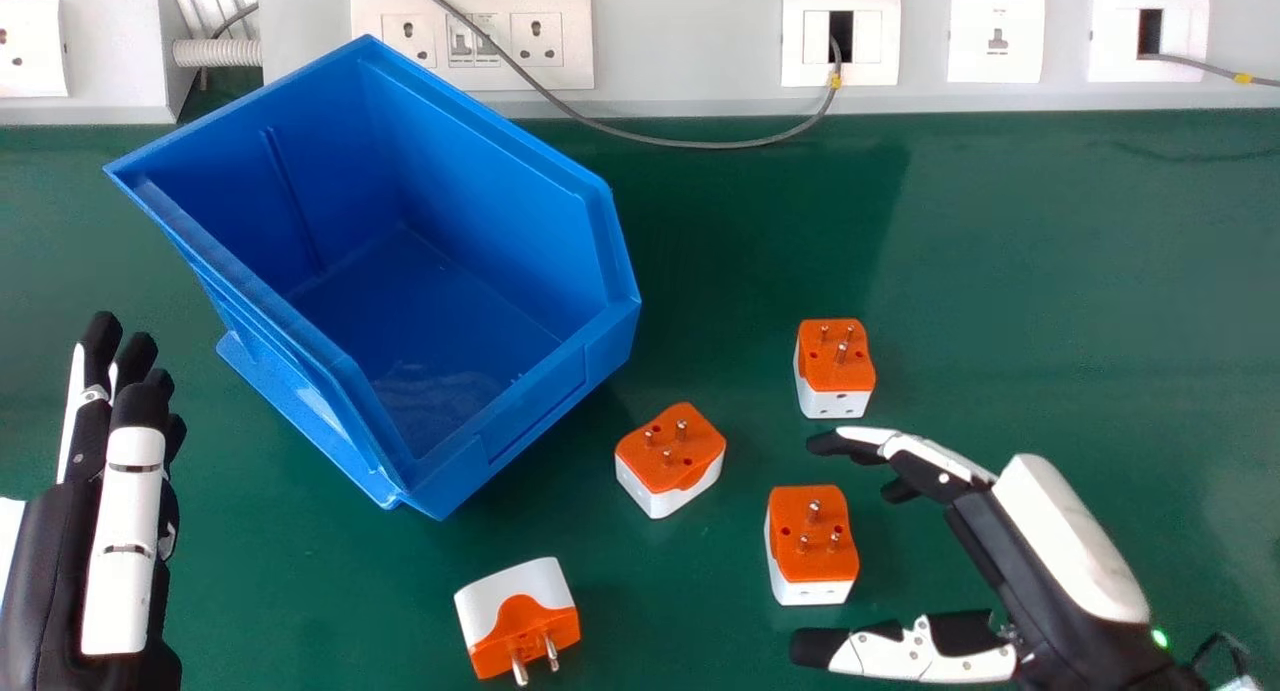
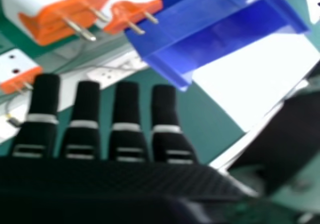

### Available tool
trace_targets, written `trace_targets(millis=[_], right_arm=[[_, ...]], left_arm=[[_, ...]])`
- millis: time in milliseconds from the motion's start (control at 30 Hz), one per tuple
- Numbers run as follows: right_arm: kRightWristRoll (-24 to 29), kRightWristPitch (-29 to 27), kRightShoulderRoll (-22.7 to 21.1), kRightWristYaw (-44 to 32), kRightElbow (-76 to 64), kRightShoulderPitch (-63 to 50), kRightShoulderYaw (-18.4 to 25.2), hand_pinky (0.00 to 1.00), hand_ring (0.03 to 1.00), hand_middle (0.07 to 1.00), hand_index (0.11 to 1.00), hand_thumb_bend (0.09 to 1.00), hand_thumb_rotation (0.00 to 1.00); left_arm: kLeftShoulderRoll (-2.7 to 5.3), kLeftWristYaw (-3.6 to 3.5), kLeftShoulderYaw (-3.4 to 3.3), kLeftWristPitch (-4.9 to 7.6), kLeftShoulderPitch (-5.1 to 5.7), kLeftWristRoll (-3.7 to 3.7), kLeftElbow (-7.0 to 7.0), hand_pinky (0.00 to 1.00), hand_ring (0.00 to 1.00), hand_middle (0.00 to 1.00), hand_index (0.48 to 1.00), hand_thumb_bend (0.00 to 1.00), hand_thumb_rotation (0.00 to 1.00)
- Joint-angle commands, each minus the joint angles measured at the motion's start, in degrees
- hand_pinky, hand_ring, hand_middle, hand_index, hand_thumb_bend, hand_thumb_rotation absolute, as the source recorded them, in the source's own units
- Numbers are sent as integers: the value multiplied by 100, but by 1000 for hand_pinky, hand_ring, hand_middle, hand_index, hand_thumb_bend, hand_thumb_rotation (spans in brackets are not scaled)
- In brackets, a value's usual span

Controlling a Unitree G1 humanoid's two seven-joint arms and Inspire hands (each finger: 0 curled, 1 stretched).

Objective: Pick all objects and put in blue box

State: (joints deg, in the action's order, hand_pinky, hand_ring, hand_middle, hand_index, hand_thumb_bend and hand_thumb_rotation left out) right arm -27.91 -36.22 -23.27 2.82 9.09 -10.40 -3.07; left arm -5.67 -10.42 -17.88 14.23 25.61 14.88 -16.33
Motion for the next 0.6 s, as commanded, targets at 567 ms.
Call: trace_targets(millis=[567], right_arm=[[-111,354,-406,-294,-62,480,-55,620,752,771,739,791,385]], left_arm=[[-60,-61,-84,-31,58,91,-234,1000,1000,1000,1000,494,899]])
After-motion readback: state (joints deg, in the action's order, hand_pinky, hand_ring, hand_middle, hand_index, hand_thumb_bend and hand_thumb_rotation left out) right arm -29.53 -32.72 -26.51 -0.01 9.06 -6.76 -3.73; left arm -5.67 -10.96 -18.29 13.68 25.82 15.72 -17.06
